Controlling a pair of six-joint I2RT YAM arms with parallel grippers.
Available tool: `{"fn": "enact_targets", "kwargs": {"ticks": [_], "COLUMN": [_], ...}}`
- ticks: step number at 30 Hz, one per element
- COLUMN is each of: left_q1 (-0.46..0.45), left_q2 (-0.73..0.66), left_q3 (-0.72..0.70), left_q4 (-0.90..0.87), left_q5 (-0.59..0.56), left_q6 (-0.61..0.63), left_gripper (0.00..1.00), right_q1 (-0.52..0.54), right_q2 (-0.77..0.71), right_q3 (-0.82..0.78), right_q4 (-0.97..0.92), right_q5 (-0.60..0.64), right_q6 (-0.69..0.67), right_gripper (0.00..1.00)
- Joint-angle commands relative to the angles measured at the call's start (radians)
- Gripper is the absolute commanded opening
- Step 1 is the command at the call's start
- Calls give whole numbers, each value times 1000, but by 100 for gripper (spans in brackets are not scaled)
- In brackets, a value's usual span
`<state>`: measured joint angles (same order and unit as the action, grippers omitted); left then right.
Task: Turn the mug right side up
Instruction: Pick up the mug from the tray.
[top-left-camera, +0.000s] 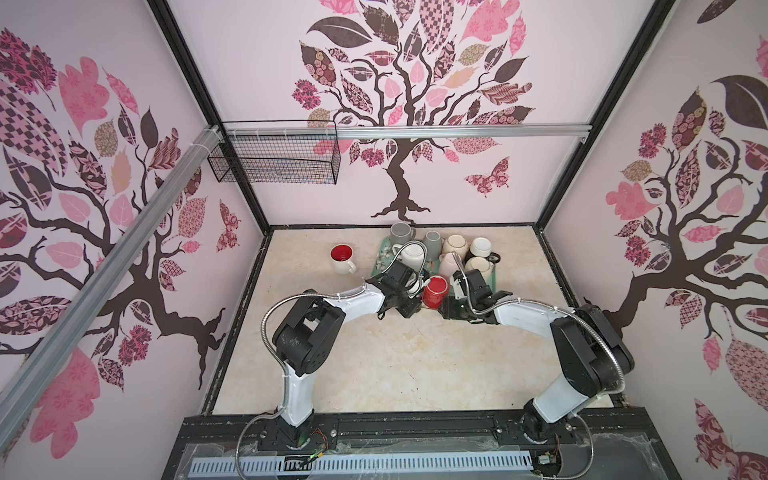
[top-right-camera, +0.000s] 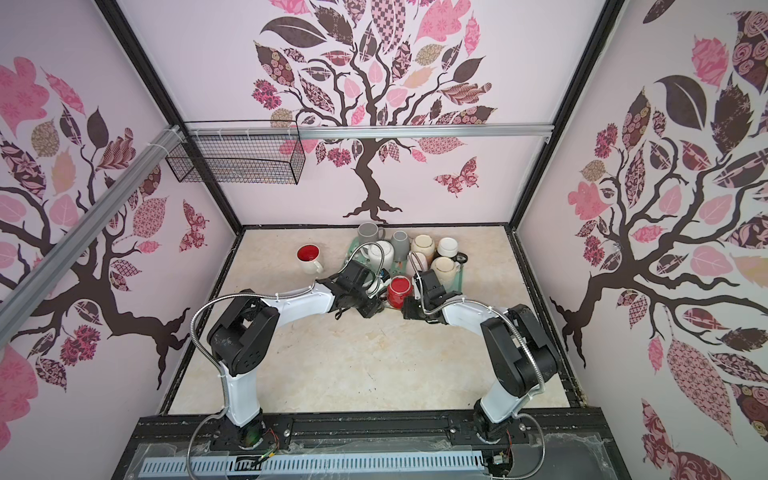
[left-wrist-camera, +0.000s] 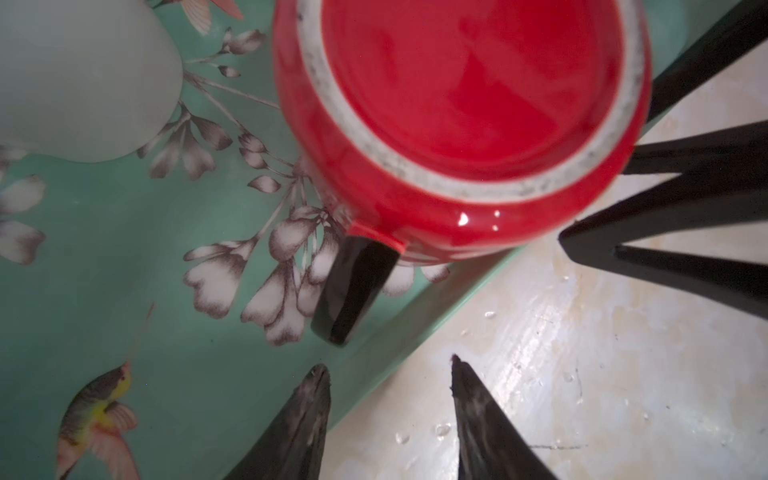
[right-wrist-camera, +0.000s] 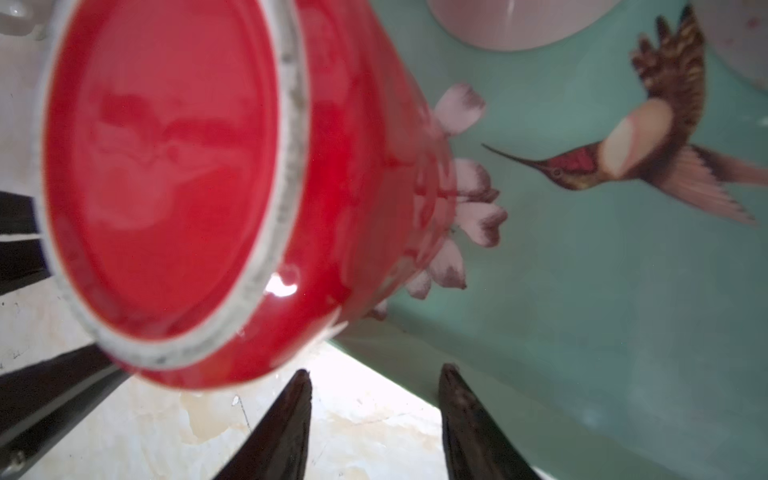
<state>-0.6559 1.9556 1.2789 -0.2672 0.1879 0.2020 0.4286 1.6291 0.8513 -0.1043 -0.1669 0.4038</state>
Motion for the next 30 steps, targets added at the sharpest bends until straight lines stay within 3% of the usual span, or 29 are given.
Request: {"fn": "enact_targets", "kwargs": {"ticks": [1,5,18,22,26,30], "left_q1": [6,13,16,16,16,15], "left_q2": [16,21,103,99,92,61], "left_q3": [62,88,218,221,217,179], "left_q4": [0,-13,-88,-84,-77,-34], "left_q5": [22,68,119,150,158,142], "left_q6": [48,83,133,131,119,101], "left_gripper": [50,43,43,30,2,0], "right_q1": [-7,-7,-7,-8,-7,-7], "right_q2": [-49,-49,-38,-38,-46,-80], "right_q3": [3,2,9,8,8,-5], "right_q4": [-20,-15,-13,-14,-14,-4], "right_q5": [13,14,18,21,17,16], "right_q6": [-5,-9,-10,-9,-5,4], "right_gripper": [52,52,52,51,51,52]}}
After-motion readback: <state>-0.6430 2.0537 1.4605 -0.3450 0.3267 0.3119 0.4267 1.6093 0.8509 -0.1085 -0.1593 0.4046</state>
